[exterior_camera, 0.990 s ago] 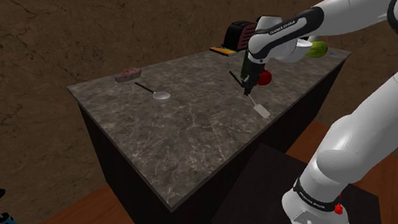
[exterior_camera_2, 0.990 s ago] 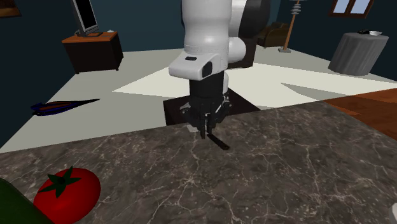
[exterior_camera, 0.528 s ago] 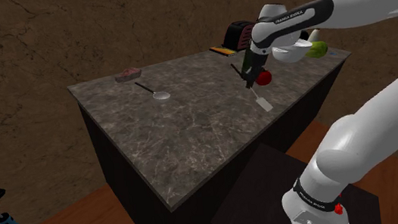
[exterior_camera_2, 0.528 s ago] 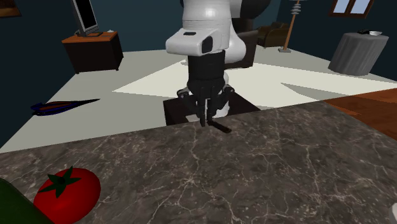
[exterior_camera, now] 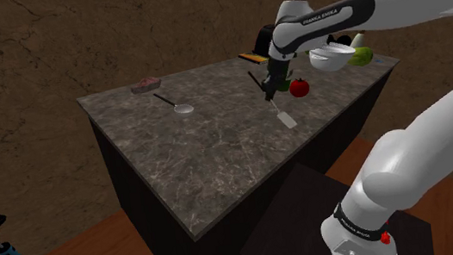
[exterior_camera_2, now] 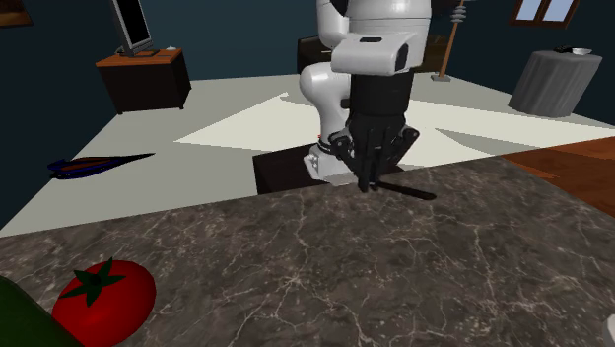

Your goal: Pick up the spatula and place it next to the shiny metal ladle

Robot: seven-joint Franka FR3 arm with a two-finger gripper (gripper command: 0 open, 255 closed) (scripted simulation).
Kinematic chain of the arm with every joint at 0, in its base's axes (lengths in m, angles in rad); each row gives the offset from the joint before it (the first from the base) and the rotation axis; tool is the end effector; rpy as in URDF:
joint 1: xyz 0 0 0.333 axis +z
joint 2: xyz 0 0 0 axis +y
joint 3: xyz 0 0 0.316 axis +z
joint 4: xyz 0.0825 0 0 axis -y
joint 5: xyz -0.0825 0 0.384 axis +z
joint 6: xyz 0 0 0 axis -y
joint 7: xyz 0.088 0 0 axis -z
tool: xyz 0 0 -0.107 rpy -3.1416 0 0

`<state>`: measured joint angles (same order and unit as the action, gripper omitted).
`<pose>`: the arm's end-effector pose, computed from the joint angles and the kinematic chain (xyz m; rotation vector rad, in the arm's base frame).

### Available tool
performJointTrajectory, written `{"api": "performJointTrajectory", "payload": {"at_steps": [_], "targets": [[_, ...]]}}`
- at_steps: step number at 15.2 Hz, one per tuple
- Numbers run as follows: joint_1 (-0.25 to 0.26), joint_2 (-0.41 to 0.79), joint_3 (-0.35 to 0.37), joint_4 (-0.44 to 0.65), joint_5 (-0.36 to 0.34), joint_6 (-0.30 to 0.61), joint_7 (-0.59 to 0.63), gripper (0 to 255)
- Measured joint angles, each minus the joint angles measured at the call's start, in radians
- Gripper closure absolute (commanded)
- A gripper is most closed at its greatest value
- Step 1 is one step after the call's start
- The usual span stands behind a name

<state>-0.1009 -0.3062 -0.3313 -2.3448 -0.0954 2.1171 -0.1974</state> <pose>0.4153 -0.2020 0.4518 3.1224 -0.2764 0.1042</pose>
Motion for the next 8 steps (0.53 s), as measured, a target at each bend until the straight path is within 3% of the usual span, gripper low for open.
{"api": "performJointTrajectory", "payload": {"at_steps": [8], "targets": [[0.088,0.055,0.129,0.034,0.039,0.013,0.191,255]]}}
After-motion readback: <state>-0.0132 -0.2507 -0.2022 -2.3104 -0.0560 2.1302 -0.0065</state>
